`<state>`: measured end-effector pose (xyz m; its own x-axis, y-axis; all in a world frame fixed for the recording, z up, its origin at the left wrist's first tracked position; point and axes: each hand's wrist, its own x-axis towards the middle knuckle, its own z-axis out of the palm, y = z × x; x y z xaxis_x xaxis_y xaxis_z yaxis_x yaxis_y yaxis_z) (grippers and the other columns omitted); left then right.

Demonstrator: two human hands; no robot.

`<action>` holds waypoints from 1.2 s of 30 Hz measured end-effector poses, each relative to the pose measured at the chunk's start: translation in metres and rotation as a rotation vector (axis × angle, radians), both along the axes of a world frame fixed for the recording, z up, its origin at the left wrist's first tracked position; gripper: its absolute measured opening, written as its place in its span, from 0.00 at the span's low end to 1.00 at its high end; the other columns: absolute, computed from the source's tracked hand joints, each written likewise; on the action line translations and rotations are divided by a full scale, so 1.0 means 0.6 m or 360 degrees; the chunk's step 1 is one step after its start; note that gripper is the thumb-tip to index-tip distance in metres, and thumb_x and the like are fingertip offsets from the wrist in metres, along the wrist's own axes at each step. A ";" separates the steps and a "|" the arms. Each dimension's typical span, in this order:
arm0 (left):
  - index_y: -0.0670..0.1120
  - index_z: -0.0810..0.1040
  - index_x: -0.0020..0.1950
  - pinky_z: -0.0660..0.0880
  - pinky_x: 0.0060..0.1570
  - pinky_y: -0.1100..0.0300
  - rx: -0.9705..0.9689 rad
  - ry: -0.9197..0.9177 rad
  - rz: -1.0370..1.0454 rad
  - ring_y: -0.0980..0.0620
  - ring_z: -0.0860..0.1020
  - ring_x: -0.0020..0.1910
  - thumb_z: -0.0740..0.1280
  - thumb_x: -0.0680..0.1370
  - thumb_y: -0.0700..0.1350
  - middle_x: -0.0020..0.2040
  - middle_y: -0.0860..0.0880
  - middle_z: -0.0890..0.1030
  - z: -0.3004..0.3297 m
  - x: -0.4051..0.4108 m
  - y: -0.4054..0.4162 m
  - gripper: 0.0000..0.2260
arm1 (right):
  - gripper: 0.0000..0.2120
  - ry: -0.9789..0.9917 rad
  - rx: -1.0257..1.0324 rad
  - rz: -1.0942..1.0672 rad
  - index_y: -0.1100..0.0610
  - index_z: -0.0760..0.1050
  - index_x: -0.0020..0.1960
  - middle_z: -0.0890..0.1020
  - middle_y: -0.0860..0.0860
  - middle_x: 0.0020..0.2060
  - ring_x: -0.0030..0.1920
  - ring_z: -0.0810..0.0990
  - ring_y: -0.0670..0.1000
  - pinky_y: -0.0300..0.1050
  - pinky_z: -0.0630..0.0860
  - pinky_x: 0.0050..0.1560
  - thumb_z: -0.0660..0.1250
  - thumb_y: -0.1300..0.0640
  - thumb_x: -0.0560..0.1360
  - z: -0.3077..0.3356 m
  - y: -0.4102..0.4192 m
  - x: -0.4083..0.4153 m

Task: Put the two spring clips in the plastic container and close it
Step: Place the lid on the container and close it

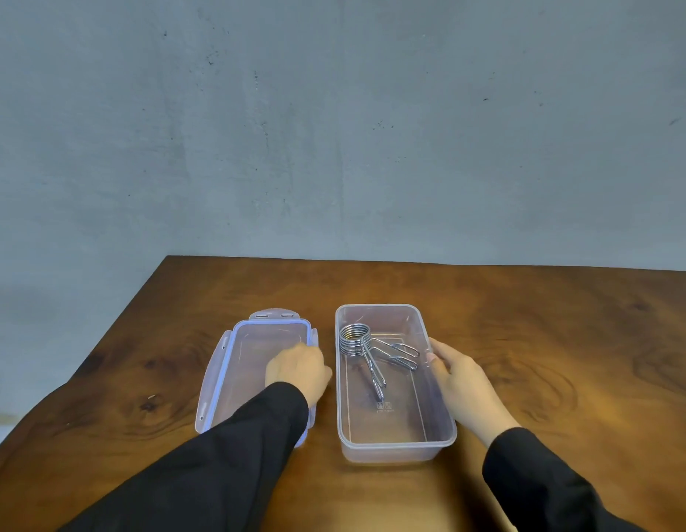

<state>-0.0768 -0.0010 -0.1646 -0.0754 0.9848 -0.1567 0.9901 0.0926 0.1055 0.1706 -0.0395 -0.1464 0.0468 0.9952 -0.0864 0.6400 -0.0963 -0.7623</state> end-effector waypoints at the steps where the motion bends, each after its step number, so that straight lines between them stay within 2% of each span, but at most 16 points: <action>1: 0.45 0.82 0.54 0.79 0.49 0.55 0.0015 0.0012 0.0040 0.44 0.82 0.50 0.62 0.82 0.47 0.51 0.44 0.83 0.012 -0.004 0.004 0.11 | 0.18 0.0006 0.0009 0.0002 0.46 0.73 0.72 0.82 0.46 0.61 0.58 0.78 0.48 0.38 0.74 0.47 0.57 0.50 0.84 -0.001 0.000 0.000; 4: 0.40 0.82 0.50 0.77 0.45 0.54 0.0118 -0.0077 0.0165 0.44 0.82 0.47 0.61 0.81 0.44 0.46 0.43 0.84 0.071 -0.031 0.021 0.12 | 0.18 0.0010 0.0010 0.0013 0.47 0.72 0.73 0.82 0.47 0.63 0.58 0.78 0.48 0.37 0.73 0.47 0.57 0.50 0.84 -0.002 0.001 0.002; 7: 0.40 0.76 0.41 0.69 0.37 0.54 0.0356 -0.0315 0.0200 0.42 0.75 0.38 0.60 0.79 0.44 0.38 0.43 0.79 0.164 -0.071 0.030 0.11 | 0.20 -0.0048 0.0030 -0.0002 0.50 0.71 0.74 0.78 0.51 0.68 0.65 0.76 0.52 0.43 0.73 0.57 0.59 0.50 0.84 -0.003 0.000 0.005; 9: 0.43 0.67 0.33 0.63 0.30 0.52 0.0503 -0.0571 0.0174 0.42 0.69 0.32 0.60 0.79 0.43 0.31 0.43 0.72 0.225 -0.090 0.026 0.14 | 0.22 -0.0148 0.0231 -0.0103 0.55 0.70 0.75 0.74 0.54 0.72 0.71 0.71 0.55 0.48 0.67 0.68 0.60 0.50 0.83 0.008 0.001 0.010; 11: 0.41 0.64 0.34 0.68 0.30 0.49 0.0665 -0.1024 0.0146 0.39 0.71 0.30 0.61 0.77 0.42 0.31 0.36 0.72 0.272 -0.093 0.012 0.13 | 0.22 -0.0073 0.0397 -0.0196 0.55 0.69 0.75 0.73 0.52 0.72 0.72 0.70 0.53 0.47 0.66 0.68 0.61 0.49 0.82 0.039 0.001 0.009; 12: 0.39 0.66 0.36 0.74 0.31 0.46 0.0712 -0.1359 0.0137 0.36 0.76 0.30 0.60 0.76 0.42 0.35 0.33 0.76 0.289 -0.087 -0.001 0.11 | 0.23 0.0010 0.0403 -0.0206 0.54 0.68 0.75 0.74 0.50 0.71 0.70 0.71 0.51 0.45 0.67 0.66 0.60 0.48 0.82 0.059 0.001 0.006; 14: 0.39 0.69 0.40 0.79 0.32 0.46 0.0666 -0.1964 0.0118 0.37 0.82 0.30 0.59 0.78 0.40 0.41 0.35 0.84 0.310 -0.060 -0.032 0.07 | 0.24 0.0255 0.0268 -0.0147 0.51 0.67 0.76 0.75 0.45 0.68 0.66 0.74 0.47 0.45 0.71 0.66 0.59 0.44 0.82 0.094 0.000 -0.002; 16: 0.42 0.70 0.42 0.78 0.32 0.51 0.0591 -0.2305 0.0130 0.40 0.81 0.29 0.57 0.80 0.38 0.42 0.38 0.86 0.311 -0.027 -0.056 0.07 | 0.23 0.0697 0.0017 -0.0059 0.52 0.71 0.72 0.81 0.50 0.65 0.59 0.82 0.50 0.53 0.78 0.63 0.58 0.42 0.82 0.115 -0.002 -0.011; 18: 0.42 0.71 0.43 0.75 0.37 0.51 0.0507 -0.2466 0.0183 0.42 0.80 0.30 0.56 0.80 0.38 0.43 0.39 0.86 0.295 0.000 -0.071 0.08 | 0.22 0.1091 -0.0247 0.0040 0.57 0.79 0.62 0.86 0.55 0.53 0.48 0.85 0.56 0.54 0.81 0.54 0.57 0.43 0.83 0.125 -0.010 -0.012; 21: 0.39 0.75 0.46 0.74 0.38 0.50 0.0401 -0.2468 0.0323 0.43 0.80 0.30 0.56 0.82 0.40 0.43 0.40 0.86 0.242 0.015 -0.081 0.10 | 0.24 0.1094 -0.0248 0.0009 0.64 0.79 0.46 0.80 0.59 0.38 0.36 0.74 0.57 0.49 0.75 0.40 0.60 0.43 0.82 0.120 -0.022 0.000; 23: 0.35 0.76 0.47 0.76 0.39 0.50 0.0331 -0.2279 0.0357 0.44 0.79 0.35 0.60 0.83 0.46 0.40 0.40 0.82 0.198 0.012 -0.082 0.15 | 0.23 0.0934 -0.0159 -0.0085 0.58 0.76 0.35 0.75 0.55 0.30 0.30 0.71 0.54 0.47 0.71 0.35 0.62 0.44 0.82 0.109 -0.026 0.010; 24: 0.35 0.76 0.46 0.76 0.40 0.49 0.0296 -0.2118 0.0348 0.44 0.77 0.36 0.61 0.83 0.51 0.38 0.39 0.79 0.175 0.009 -0.081 0.19 | 0.23 0.0821 -0.0128 -0.0119 0.56 0.74 0.33 0.75 0.54 0.28 0.29 0.71 0.52 0.47 0.71 0.34 0.62 0.44 0.82 0.101 -0.026 0.015; 26: 0.39 0.71 0.38 0.72 0.38 0.52 0.0249 -0.1836 0.0344 0.47 0.72 0.34 0.63 0.82 0.55 0.34 0.40 0.71 0.138 0.003 -0.077 0.21 | 0.22 0.0540 -0.0094 -0.0145 0.56 0.70 0.34 0.74 0.53 0.27 0.29 0.71 0.52 0.48 0.71 0.34 0.62 0.44 0.81 0.080 -0.027 0.022; 29: 0.45 0.65 0.34 0.68 0.35 0.52 0.0227 -0.1552 0.0357 0.48 0.68 0.30 0.62 0.83 0.54 0.30 0.47 0.68 0.096 0.004 -0.072 0.20 | 0.21 0.0291 -0.0104 -0.0194 0.56 0.66 0.34 0.70 0.52 0.28 0.30 0.68 0.52 0.47 0.65 0.35 0.64 0.45 0.80 0.054 -0.029 0.020; 33: 0.46 0.63 0.33 0.65 0.35 0.54 0.0226 -0.1367 0.0391 0.49 0.66 0.30 0.63 0.82 0.53 0.30 0.48 0.67 0.059 0.010 -0.067 0.21 | 0.21 0.0315 -0.0167 -0.0277 0.56 0.65 0.34 0.69 0.50 0.28 0.31 0.67 0.52 0.48 0.64 0.35 0.64 0.47 0.80 0.036 -0.029 0.015; 36: 0.46 0.66 0.33 0.69 0.35 0.52 0.0208 -0.1352 0.0418 0.49 0.69 0.31 0.63 0.82 0.54 0.31 0.47 0.71 0.049 0.014 -0.062 0.20 | 0.20 0.0359 -0.0179 -0.0301 0.56 0.65 0.34 0.70 0.50 0.29 0.32 0.66 0.52 0.48 0.64 0.35 0.63 0.48 0.81 0.029 -0.031 0.015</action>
<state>-0.0686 -0.0385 -0.1353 -0.2107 0.9659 -0.1503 0.5219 0.2411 0.8182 0.1796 -0.0583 -0.1291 0.1973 0.9542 -0.2249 0.4188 -0.2895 -0.8607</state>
